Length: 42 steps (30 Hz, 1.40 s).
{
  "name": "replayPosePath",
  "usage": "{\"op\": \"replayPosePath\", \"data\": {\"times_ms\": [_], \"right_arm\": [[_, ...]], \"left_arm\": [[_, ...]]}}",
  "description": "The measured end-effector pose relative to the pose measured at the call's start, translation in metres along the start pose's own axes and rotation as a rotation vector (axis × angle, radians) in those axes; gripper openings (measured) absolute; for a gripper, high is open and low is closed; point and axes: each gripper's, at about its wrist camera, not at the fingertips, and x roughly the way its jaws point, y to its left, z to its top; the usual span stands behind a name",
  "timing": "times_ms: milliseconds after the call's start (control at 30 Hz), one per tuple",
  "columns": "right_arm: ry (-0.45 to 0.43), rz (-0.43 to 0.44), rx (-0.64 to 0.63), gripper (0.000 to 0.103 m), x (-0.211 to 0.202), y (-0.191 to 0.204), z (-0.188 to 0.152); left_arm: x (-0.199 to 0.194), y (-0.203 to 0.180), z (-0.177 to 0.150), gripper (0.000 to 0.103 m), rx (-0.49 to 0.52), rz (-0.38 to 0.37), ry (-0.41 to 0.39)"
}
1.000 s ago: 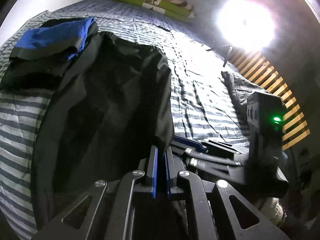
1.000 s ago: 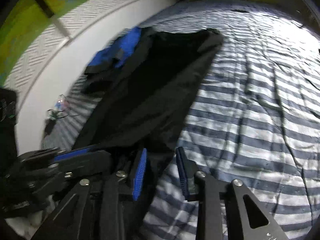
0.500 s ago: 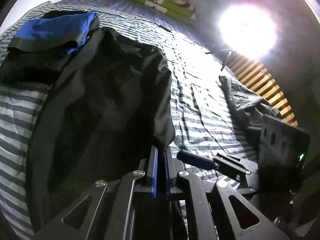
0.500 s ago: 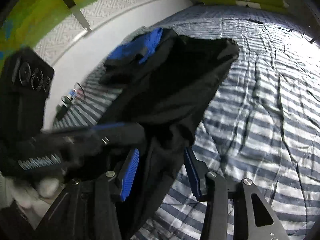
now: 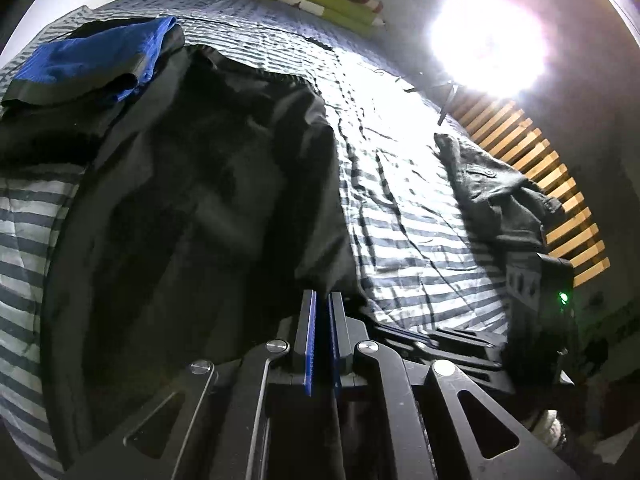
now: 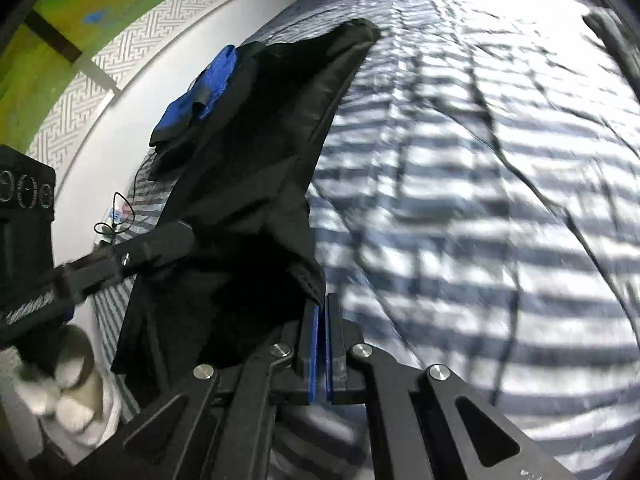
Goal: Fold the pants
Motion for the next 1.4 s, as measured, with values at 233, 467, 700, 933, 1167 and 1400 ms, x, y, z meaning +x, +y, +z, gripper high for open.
{"op": "replayPosePath", "data": {"times_ms": [233, 467, 700, 933, 1167, 1400], "right_arm": [[-0.065, -0.140, -0.163, 0.042, -0.012, 0.033, 0.003], [-0.139, -0.240, -0.322, 0.049, 0.003, 0.055, 0.013], [-0.110, -0.290, -0.170, 0.038, -0.017, 0.003, 0.015], [-0.116, -0.037, -0.086, 0.038, -0.036, 0.018, -0.009], [-0.053, -0.217, -0.302, 0.035, 0.009, 0.075, -0.041], [-0.055, -0.119, -0.089, 0.044, -0.024, 0.065, -0.061]], "left_arm": [[-0.004, -0.006, 0.002, 0.006, -0.002, -0.014, -0.021], [-0.010, -0.006, 0.000, 0.006, 0.032, 0.001, -0.024], [-0.042, 0.025, -0.019, 0.006, 0.101, 0.244, -0.064], [-0.104, 0.101, -0.042, 0.042, -0.061, 0.343, -0.137], [-0.115, 0.152, -0.086, 0.050, -0.163, 0.296, -0.066], [-0.137, 0.155, -0.119, 0.062, -0.195, 0.196, -0.065]]}}
